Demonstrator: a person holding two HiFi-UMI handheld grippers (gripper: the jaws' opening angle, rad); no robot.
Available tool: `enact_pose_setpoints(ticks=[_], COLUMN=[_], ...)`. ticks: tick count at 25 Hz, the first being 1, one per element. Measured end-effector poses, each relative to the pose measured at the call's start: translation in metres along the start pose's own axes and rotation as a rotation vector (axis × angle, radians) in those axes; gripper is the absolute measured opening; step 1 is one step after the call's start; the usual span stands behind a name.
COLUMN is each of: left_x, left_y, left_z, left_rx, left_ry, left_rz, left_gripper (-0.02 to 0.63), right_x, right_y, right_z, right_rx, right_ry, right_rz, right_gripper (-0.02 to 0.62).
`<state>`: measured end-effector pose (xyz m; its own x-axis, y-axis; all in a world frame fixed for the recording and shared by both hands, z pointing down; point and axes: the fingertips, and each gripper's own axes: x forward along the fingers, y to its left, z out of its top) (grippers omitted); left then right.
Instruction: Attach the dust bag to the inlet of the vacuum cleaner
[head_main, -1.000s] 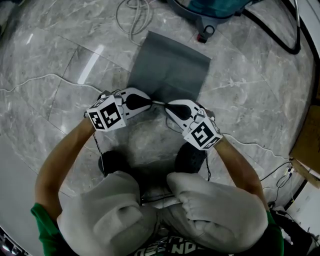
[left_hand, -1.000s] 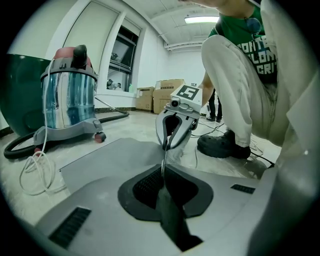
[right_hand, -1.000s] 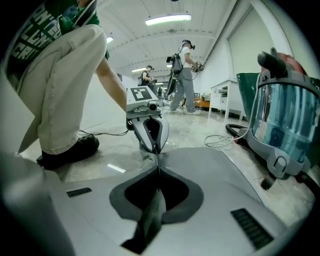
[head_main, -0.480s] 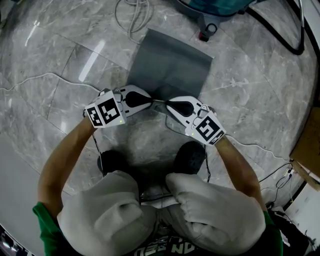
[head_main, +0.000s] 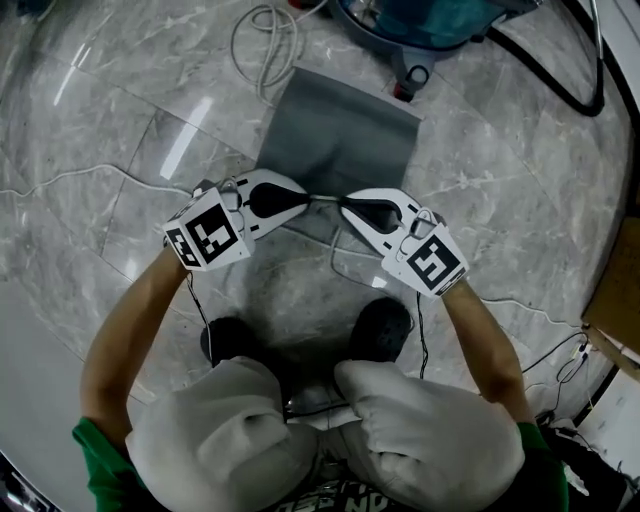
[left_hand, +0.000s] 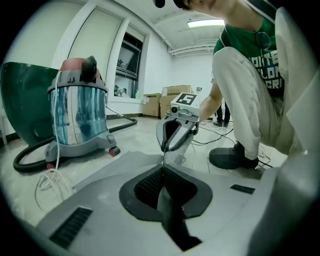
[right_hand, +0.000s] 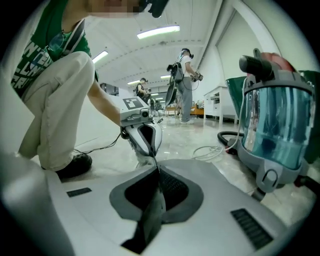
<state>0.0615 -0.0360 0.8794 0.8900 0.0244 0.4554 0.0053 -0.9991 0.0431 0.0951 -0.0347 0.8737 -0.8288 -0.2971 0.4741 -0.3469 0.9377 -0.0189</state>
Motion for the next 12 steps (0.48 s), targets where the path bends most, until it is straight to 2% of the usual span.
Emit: enact_pose_setpoints(ticks=[4, 7, 12], left_x=[-0.013, -0.022, -0.03], left_y=[0.024, 0.042, 0.071], left_z=[0.034, 0.065, 0.103], left_rx=[0.08, 0.148, 0.225], left_ry=[-0.012, -0.019, -0.027], left_rz=[0.015, 0.017, 0.042], left_gripper=[0.011, 0.011, 0.011], right_x=[-0.012, -0.025, -0.043], right_y=[-0.023, -0.042, -0.073], right_z=[0.034, 0.062, 0.096], right_rx=[-0.062, -0.067, -0.069], right_ry=[-0.053, -0.114, -0.156], right_rz=[-0.06, -0.113, -0.187], right_gripper=[0.018, 0.018, 0.018])
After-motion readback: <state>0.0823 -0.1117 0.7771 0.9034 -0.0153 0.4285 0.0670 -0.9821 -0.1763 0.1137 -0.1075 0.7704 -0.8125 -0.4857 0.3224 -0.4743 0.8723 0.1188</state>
